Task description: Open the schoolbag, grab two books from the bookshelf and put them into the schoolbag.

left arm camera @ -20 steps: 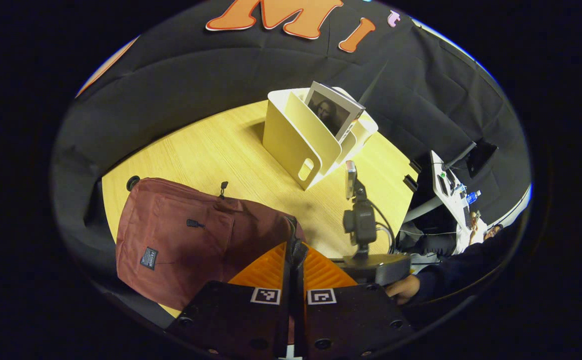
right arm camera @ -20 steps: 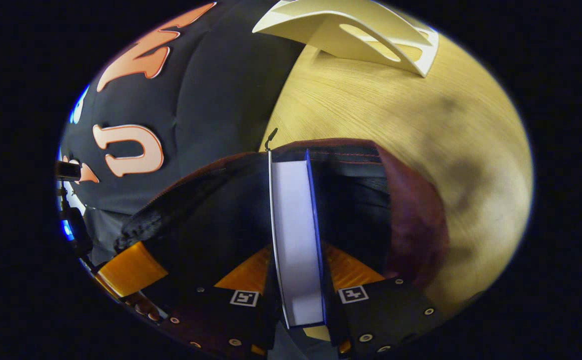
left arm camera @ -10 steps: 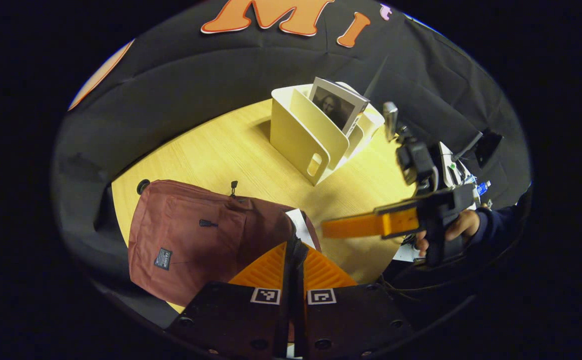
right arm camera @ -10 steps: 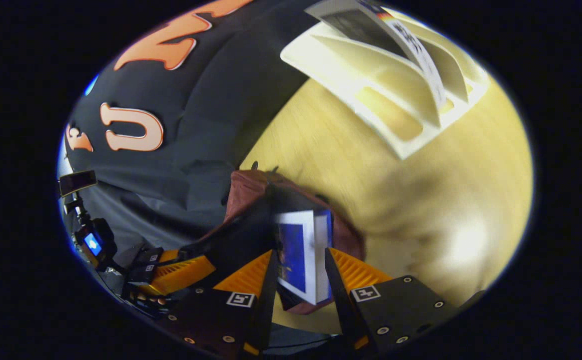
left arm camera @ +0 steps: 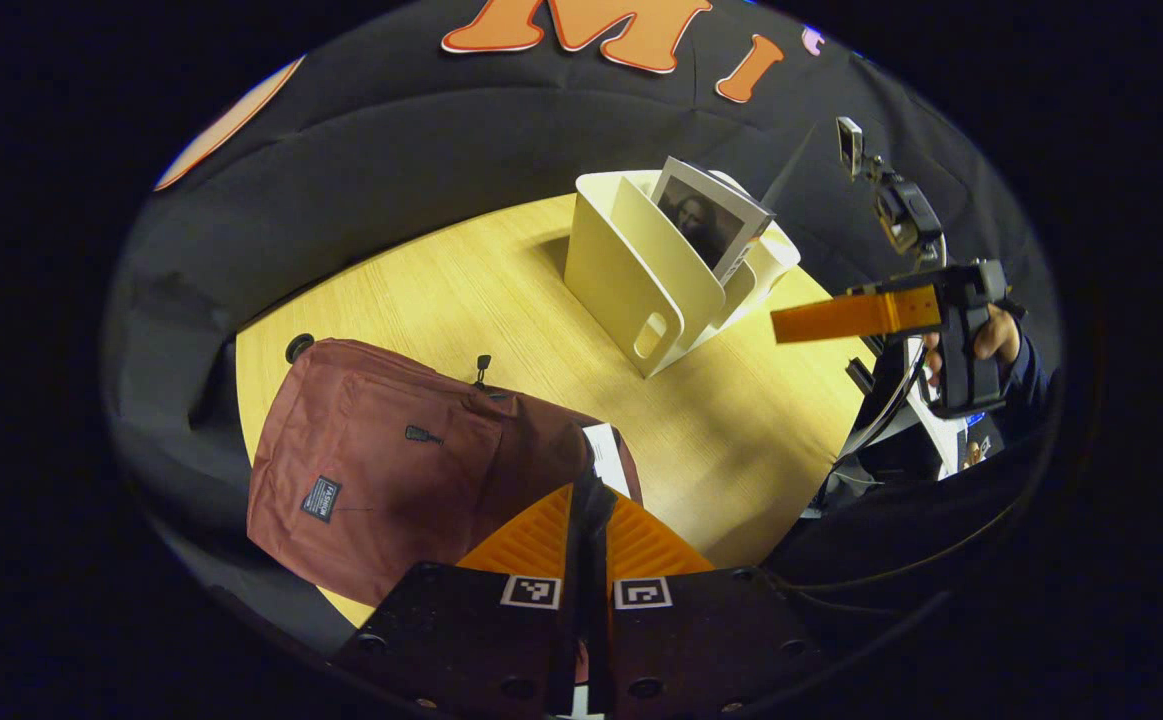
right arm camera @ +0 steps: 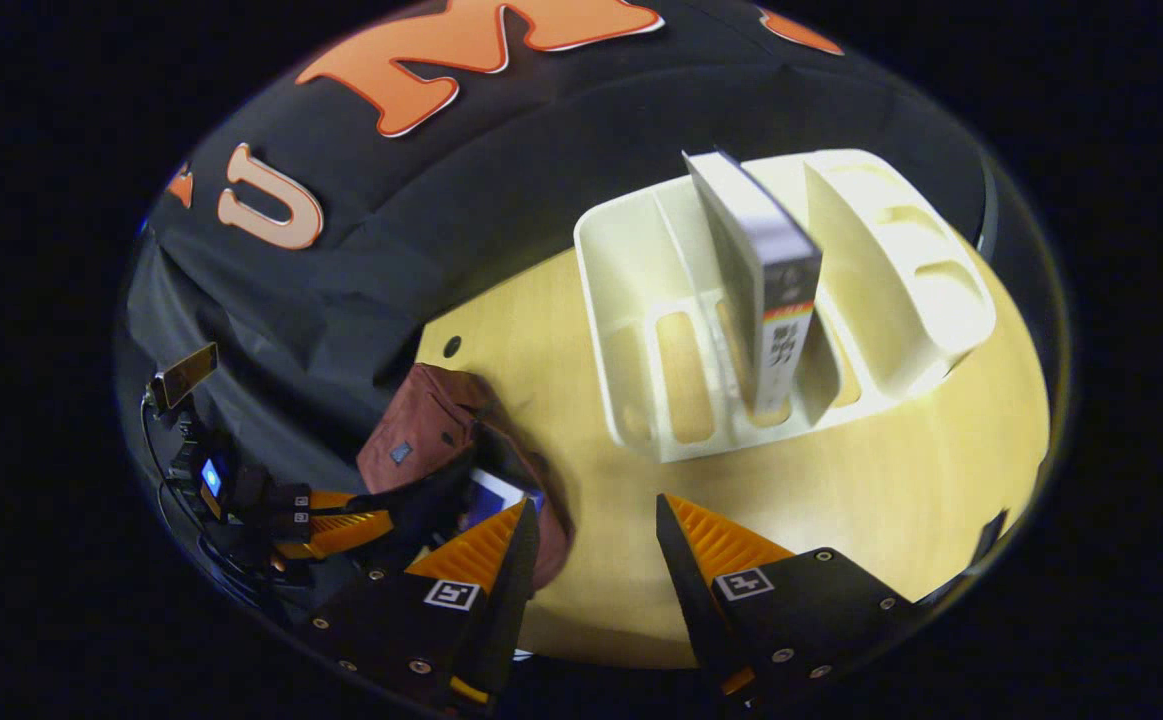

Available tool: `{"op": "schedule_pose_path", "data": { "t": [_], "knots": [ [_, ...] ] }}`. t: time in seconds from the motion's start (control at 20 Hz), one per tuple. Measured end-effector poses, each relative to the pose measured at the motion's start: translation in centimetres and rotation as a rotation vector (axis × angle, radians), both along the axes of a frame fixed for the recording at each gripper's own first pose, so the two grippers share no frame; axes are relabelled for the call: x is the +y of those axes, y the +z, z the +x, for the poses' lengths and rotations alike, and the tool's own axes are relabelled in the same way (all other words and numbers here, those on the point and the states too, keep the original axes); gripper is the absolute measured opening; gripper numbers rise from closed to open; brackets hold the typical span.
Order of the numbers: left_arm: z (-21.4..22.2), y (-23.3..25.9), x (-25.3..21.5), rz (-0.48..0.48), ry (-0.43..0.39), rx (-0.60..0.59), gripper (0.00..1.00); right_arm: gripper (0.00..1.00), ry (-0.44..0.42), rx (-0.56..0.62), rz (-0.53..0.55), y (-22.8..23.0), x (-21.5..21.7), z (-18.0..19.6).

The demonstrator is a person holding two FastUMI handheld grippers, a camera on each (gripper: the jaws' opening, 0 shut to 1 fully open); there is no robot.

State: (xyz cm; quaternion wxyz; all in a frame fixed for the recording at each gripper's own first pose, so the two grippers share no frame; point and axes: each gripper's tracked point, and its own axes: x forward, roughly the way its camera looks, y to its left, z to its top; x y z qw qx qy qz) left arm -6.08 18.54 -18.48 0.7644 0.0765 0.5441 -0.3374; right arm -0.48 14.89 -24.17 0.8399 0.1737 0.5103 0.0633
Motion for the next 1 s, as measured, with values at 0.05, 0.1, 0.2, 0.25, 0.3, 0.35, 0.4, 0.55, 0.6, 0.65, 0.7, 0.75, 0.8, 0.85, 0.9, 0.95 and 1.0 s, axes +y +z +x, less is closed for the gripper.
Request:
{"op": "schedule_pose_path", "data": {
  "t": [0.05, 0.1, 0.2, 0.25, 0.3, 0.35, 0.4, 0.55, 0.6, 0.65, 0.7, 0.75, 0.8, 0.85, 0.9, 0.95, 1.0],
  "knots": [
    [0.0, -0.1, 0.0, 0.0, 0.008, 0.005, 0.06, 0.71, 0.014, 0.006, -0.046, 0.7, -1.3, 0.7],
    [0.0, -0.1, -0.1, 0.0, 0.016, 0.008, 0.06, 0.7, 0.028, 0.014, -0.082, 1.3, -2.6, 1.5],
    [-0.1, -0.1, -0.2, 0.001, 0.03, 0.014, 0.06, 0.71, 0.049, 0.025, -0.14, 2.6, -4.6, 3.2],
    [0.0, -0.2, -0.1, 0.002, 0.036, 0.018, 0.06, 0.72, 0.06, 0.028, -0.175, 3.2, -5.7, 4.0],
    [0.0, -0.3, 0.0, 0.005, 0.044, 0.02, 0.06, 0.72, 0.075, 0.027, -0.211, 3.6, -6.6, 5.1],
    [0.0, -0.5, 0.0, 0.006, 0.051, 0.022, 0.06, 0.72, 0.091, 0.03, -0.234, 4.1, -7.3, 5.9],
    [0.0, -0.5, 0.1, 0.009, 0.059, 0.022, 0.06, 0.72, 0.104, 0.03, -0.257, 4.5, -7.8, 6.9],
    [0.0, -0.5, 0.0, 0.009, 0.082, 0.023, 0.06, 0.72, 0.136, 0.065, -0.293, 4.5, -8.9, 8.8],
    [-0.1, -0.4, -0.1, 0.008, 0.09, 0.024, 0.06, 0.72, 0.14, 0.08, -0.288, 4.4, -8.8, 9.5],
    [-0.2, -0.5, 0.0, 0.007, 0.103, 0.027, 0.06, 0.72, 0.155, 0.1, -0.279, 4.0, -8.6, 10.1],
    [-0.2, -0.6, 0.0, 0.008, 0.115, 0.028, 0.06, 0.72, 0.16, 0.117, -0.284, 3.7, -8.6, 10.8],
    [-0.2, -0.6, 0.2, 0.01, 0.128, 0.028, 0.06, 0.72, 0.176, 0.133, -0.285, 3.4, -8.6, 11.4],
    [-0.2, -0.7, 0.1, 0.012, 0.136, 0.028, 0.05, 0.72, 0.174, 0.148, -0.289, 3.0, -8.6, 12.1],
    [-0.3, -0.6, 0.2, 0.011, 0.146, 0.027, 0.05, 0.72, 0.179, 0.16, -0.284, 2.5, -8.6, 12.9],
    [-0.5, -0.6, 0.0, 0.011, 0.152, 0.03, 0.05, 0.72, 0.165, 0.177, -0.282, 2.0, -8.8, 13.6],
    [-0.5, -0.6, 0.2, 0.013, 0.164, 0.032, 0.06, 0.72, 0.165, 0.189, -0.277, 1.4, -8.6, 14.3],
    [-0.5, -0.7, 0.1, 0.013, 0.173, 0.036, 0.06, 0.72, 0.167, 0.207, -0.286, 1.0, -8.7, 14.9]
  ]
}}
